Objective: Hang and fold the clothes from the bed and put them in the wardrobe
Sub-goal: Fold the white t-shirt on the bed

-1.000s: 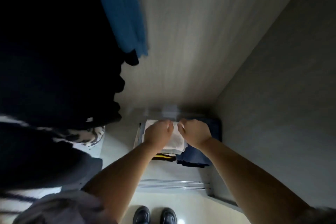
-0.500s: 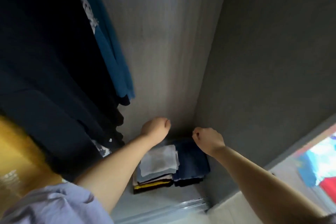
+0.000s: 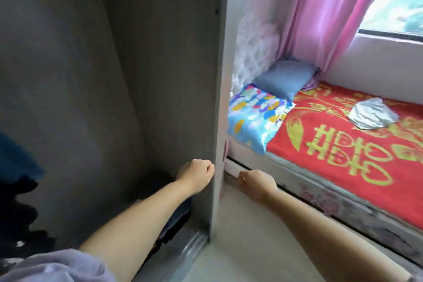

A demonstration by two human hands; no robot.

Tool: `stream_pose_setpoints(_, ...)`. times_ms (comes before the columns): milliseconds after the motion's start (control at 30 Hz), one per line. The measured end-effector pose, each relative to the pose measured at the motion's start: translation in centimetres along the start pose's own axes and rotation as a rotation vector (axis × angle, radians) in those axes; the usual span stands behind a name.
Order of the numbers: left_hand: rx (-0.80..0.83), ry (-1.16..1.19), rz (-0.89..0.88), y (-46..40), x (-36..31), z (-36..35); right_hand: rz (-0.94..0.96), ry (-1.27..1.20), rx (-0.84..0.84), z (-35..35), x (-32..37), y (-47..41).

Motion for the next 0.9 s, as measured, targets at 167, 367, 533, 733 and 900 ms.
stream_pose_setpoints(167,0.133,-0.044,-0.204,-1.7,-13.7,-7.0,-0.238,-0.004,-0.044,1.9,-13.7,7.9)
stream_pose_setpoints(367,0.210,-0.044,-0.388,-3.3,-29.9,-14.6,-0.423,-0.005,-0.046,4.0,-28.8,16.8)
stream_pose_setpoints(533,0.297,-0.034,-0.485,-3.6,-39.8,-20.2,-0.539,0.001,-0.034,5.3,-38.6,20.8)
stream_pose_setpoints(733,0.338,-0.039,-0.475,-9.3,-45.6,-23.6,-0.559,-0.043,-0.061,5.8,-46.1,19.1)
stream_pose_setpoints(900,0.352,-0.058,-0.522,-16.4,-51.2,-25.1,-0.607,-0.063,-0.060,6.8,-53.0,15.7)
Point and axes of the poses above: each hand's wrist, its own y-axis away from the middle knuckle, its own z-axis out of the back of the hand, x = y × z, the point moved 10 cm from there along -y, towards the middle knuckle, and after that the axes turned 10 degrees about z, right-handed, at the moved point
